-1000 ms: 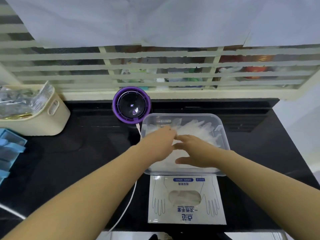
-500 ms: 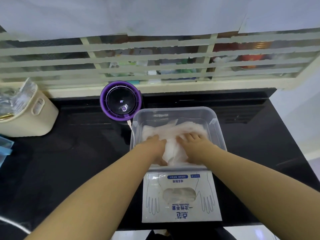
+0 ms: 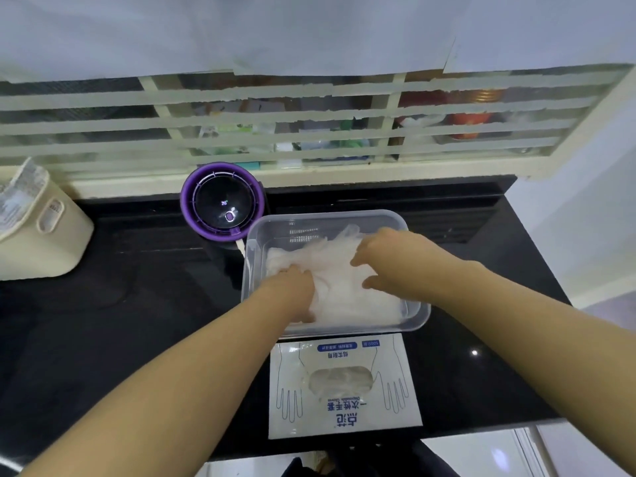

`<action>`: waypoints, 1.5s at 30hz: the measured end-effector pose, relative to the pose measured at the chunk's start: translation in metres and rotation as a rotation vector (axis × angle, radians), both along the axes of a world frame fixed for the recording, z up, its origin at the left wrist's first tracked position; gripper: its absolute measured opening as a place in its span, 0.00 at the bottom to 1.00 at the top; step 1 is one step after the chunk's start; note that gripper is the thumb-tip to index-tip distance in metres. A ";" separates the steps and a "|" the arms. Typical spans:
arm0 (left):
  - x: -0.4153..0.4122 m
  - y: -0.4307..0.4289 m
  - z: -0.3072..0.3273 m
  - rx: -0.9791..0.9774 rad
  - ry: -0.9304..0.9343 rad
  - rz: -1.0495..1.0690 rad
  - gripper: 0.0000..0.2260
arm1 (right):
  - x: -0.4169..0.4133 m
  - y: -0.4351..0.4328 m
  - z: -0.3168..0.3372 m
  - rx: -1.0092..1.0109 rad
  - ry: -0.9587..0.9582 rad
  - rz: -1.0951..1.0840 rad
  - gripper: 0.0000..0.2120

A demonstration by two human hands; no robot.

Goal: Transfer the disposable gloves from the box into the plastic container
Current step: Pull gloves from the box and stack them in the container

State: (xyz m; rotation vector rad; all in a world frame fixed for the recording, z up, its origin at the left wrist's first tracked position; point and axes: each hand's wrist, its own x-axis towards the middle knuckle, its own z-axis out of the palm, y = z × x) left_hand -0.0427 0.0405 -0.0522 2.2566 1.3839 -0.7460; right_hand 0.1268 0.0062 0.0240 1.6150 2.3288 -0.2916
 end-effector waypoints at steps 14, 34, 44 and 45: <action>-0.061 -0.067 0.060 0.421 -0.754 -0.291 0.11 | -0.033 -0.093 -0.020 -0.385 0.066 0.222 0.17; -0.076 -0.121 -0.011 0.102 -0.302 -0.336 0.44 | -0.028 -0.097 -0.093 0.209 0.174 0.418 0.14; -0.070 -0.121 0.007 0.084 -0.293 -0.276 0.40 | -0.038 -0.101 -0.008 0.511 0.713 0.114 0.14; -0.069 -0.120 0.012 0.028 -0.314 -0.224 0.38 | -0.034 -0.096 0.006 0.537 0.741 0.092 0.14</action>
